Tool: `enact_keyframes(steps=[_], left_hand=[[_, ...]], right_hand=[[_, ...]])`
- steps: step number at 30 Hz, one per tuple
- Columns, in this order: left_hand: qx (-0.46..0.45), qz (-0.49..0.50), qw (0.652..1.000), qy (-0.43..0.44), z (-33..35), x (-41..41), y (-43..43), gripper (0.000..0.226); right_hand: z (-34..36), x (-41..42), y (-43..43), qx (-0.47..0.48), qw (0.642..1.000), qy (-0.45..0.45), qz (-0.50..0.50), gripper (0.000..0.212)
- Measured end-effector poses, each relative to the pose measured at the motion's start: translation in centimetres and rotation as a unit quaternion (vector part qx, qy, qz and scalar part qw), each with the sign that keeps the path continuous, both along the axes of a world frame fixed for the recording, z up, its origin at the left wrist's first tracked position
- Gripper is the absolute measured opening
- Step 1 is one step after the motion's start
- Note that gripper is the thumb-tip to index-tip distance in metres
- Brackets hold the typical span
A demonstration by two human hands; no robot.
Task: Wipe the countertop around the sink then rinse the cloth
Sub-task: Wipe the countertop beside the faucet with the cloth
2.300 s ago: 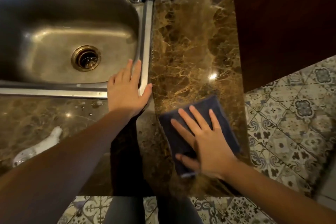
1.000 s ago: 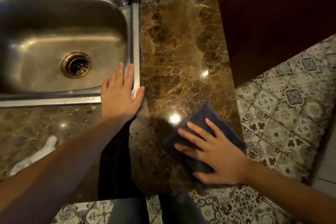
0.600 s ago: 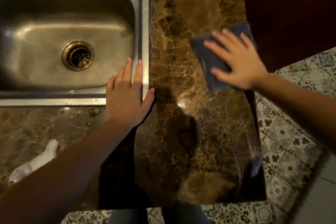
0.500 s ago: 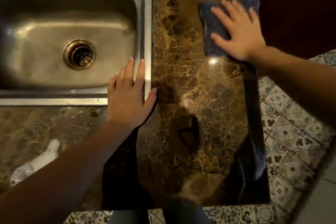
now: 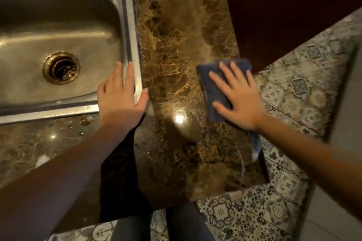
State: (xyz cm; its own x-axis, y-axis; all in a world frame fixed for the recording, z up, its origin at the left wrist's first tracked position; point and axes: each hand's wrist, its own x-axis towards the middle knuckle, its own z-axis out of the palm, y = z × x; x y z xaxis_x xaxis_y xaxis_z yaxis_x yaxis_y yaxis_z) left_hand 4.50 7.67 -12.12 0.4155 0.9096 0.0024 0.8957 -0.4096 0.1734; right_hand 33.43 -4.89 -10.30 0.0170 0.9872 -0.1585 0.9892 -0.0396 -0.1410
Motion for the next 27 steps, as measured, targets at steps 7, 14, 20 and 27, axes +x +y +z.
enact_keyframes(steps=[7,14,20,27], left_hand=[[-0.009,-0.016,1.0,-0.001,-0.1,-0.3,0.0,0.071],[-0.011,-0.017,1.0,-0.018,0.5,-0.3,0.2,0.066],[0.022,-0.018,0.999,-0.026,0.0,-0.6,0.1,0.059],[-0.021,0.011,1.0,-0.006,0.3,-0.5,0.3,0.064]], right_hand=[[0.3,-9.8,-13.9,-0.018,0.983,-0.009,-0.181,0.074],[0.2,-18.0,-8.9,-0.043,0.948,-0.025,-0.315,0.071],[-0.1,-15.5,-1.2,-0.037,0.974,-0.027,-0.222,0.078],[-1.2,-9.7,14.4,-0.009,0.983,-0.001,-0.184,0.071]])
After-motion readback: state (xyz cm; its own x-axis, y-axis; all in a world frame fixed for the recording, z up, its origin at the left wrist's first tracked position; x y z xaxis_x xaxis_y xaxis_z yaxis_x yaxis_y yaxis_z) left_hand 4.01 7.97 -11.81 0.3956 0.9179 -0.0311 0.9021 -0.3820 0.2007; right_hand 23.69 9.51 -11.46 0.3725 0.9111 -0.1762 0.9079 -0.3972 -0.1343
